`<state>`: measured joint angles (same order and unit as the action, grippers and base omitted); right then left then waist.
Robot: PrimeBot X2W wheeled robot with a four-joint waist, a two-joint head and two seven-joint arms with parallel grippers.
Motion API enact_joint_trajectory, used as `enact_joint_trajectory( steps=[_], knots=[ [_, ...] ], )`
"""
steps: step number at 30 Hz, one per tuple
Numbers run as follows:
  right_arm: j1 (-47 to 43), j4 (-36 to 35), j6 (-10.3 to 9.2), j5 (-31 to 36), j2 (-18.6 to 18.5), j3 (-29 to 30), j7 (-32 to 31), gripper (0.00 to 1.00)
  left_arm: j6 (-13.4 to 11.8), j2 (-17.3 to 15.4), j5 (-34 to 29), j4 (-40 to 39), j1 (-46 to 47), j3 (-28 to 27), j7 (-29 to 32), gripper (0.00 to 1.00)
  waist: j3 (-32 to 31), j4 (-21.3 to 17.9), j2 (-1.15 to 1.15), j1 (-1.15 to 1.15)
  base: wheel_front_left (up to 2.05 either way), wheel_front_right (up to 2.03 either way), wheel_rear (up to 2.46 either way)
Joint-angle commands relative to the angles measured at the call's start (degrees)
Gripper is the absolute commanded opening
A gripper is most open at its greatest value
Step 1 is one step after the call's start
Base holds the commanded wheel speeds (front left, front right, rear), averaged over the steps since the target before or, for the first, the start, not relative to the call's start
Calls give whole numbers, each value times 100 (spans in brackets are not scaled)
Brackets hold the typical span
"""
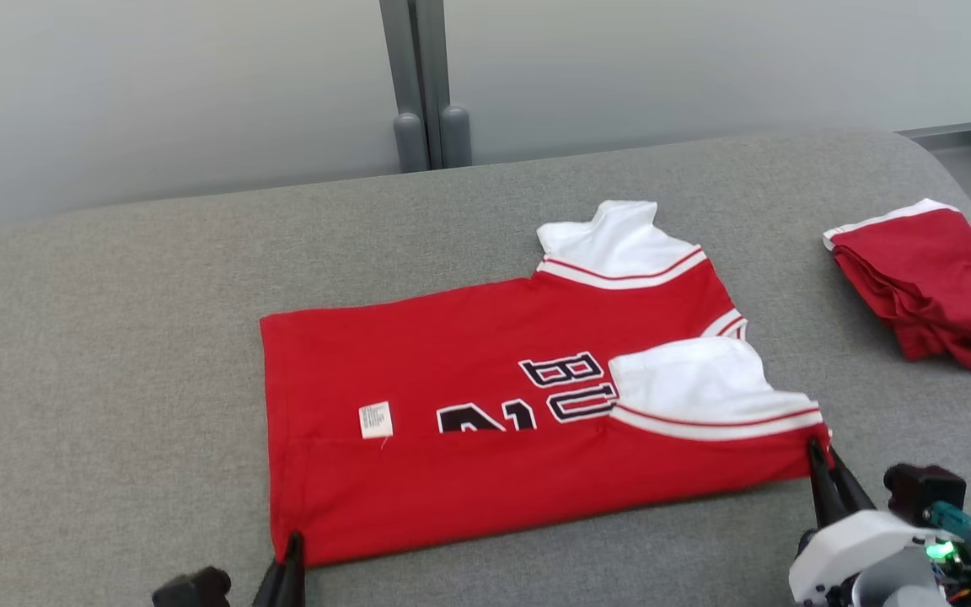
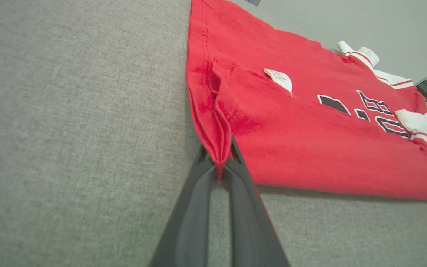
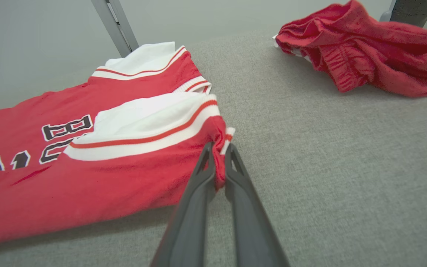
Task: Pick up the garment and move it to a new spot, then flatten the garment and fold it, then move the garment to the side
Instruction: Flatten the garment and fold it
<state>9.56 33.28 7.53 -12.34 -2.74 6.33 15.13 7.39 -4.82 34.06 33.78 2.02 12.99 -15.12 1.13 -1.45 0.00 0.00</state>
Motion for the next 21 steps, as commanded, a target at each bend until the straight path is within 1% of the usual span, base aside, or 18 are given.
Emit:
enact_joint_trajectory(
  steps=[1, 2, 3, 4, 5, 9, 13, 16, 18, 21],
  knots=[
    [-143, 20, -10, -3, -33, 13, 0, 0, 15, 20, -37, 38, -151, 12, 2, 0, -28, 77, 0, 0, 0, 0, 0],
    [-224, 38, -10, 3, -32, 24, 0, 0, 15, 40, -8, 65, -232, 27, 1, 0, -15, 93, 0, 0, 0, 0, 0],
    [-281, 42, -10, 21, -33, 43, 0, 9, 15, 50, -20, 57, -272, 14, 1, 43, 5, 106, 0, 0, 0, 0, 0],
    [-324, 19, -10, 49, -34, 87, 0, 44, 15, 63, -49, -17, -290, -42, 1, 100, 55, 122, 0, 0, 0, 0, 0],
    [-339, -16, -10, 67, -33, 117, 0, 100, 15, 76, -90, -93, -296, -144, 1, 100, 109, 141, 0, 0, 0, 0, 0],
    [-55, -160, -10, 299, -28, 264, 0, 100, 15, 79, -257, -395, 9, -315, 1, 100, 371, 199, 0, 0, 0, 0, 0],
    [435, -311, -10, 583, -26, 353, 0, 100, 15, -102, -484, -535, 573, -363, 1, 100, 756, 232, 0, 0, 0, 0, 0],
    [905, -300, -10, 745, -26, 311, 0, 100, 15, -305, -429, -341, 1218, -189, 1, 100, 1031, 231, 0, 0, 0, 0, 0],
    [1255, -221, -10, 860, -26, 228, 0, 100, 15, -461, -288, -86, 1654, -94, 2, 100, 1233, 194, 0, 0, 0, 0, 0],
    [1718, -100, -10, 995, -28, 81, 0, 100, 15, -643, -84, 265, 2161, 218, 2, 100, 1516, 133, 0, 0, 0, 0, 0]
  ],
)
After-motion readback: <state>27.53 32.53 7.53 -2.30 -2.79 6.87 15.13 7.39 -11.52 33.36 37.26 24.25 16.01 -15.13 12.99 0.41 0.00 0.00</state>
